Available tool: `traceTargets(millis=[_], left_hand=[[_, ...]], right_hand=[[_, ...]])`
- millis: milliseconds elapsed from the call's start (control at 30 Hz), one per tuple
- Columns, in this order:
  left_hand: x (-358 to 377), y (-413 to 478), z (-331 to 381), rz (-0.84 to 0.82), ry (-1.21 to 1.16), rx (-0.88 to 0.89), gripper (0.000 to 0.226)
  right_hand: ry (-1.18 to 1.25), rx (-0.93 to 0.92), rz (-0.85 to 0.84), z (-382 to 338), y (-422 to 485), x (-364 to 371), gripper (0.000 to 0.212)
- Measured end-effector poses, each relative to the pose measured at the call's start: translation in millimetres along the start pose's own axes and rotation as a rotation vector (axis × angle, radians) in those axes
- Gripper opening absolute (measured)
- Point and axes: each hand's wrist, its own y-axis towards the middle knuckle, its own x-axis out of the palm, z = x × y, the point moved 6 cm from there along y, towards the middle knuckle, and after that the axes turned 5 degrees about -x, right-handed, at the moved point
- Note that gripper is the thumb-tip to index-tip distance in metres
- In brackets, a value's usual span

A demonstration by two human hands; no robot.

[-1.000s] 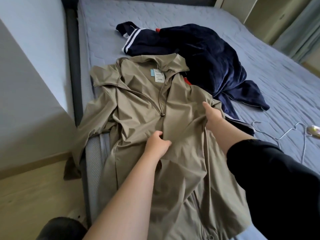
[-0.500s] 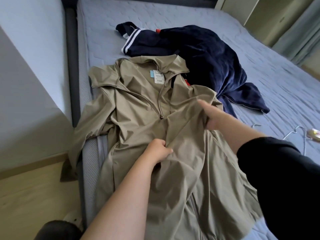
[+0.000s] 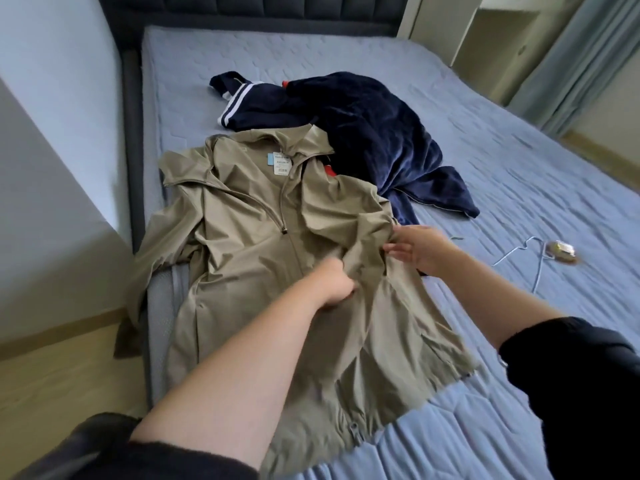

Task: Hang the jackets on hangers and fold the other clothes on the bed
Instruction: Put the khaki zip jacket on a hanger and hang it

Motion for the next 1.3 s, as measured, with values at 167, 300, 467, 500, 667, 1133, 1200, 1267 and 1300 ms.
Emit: traceTargets(millis=[167,300,467,500,667,1133,1200,1267,1300], left_hand=[[51.1,-30.2,140.0,-0.378,-0.862,0.113,0.073],[89.4,-28.1,109.0,-0.240,-0.499,0.048,0.074],[112.3,-21.7,26.4,-0.169,0.121,-0.046,0.070],[111.4,-23.8,15.6,-0.169,0.151,-0.056,0.070],[103.2,-24.2,-15.8,-0.183,0.031,-0.099,0.069],[43.7,-57.8,-118.0,-0.200,-0.943,-0.266,0.034],[26.2,-57.6,-131.6,-0.131,-1.142,-0.302,0.036],[10.5,-54.2,-135.7,-0.032,-1.375,-0.284,0.041],[6.2,-52.5,-136.6,0.007,-1.465,-0.274,0.042]], right_hand=[[0.078,-0.073,0.350,-6.9,-25.6,-134.1,0.021],[-0.240,0.117,0.417,57.0,-46.5,-206.0,0.021],[-0.620,0.149,0.304,127.0,-54.3,-200.7,0.030],[-0.584,0.128,0.332,128.2,-57.8,-193.9,0.046],[-0.647,0.029,0.563,106.1,-67.6,-174.7,0.053],[-0.546,-1.170,0.538,-31.4,-127.1,-16.5,0.026],[-0.471,-1.235,0.410,-38.0,-137.9,15.5,0.021],[-0.319,-1.186,0.383,-42.7,-143.8,26.7,0.022],[-0.233,-1.151,0.421,-43.2,-144.0,23.0,0.024]])
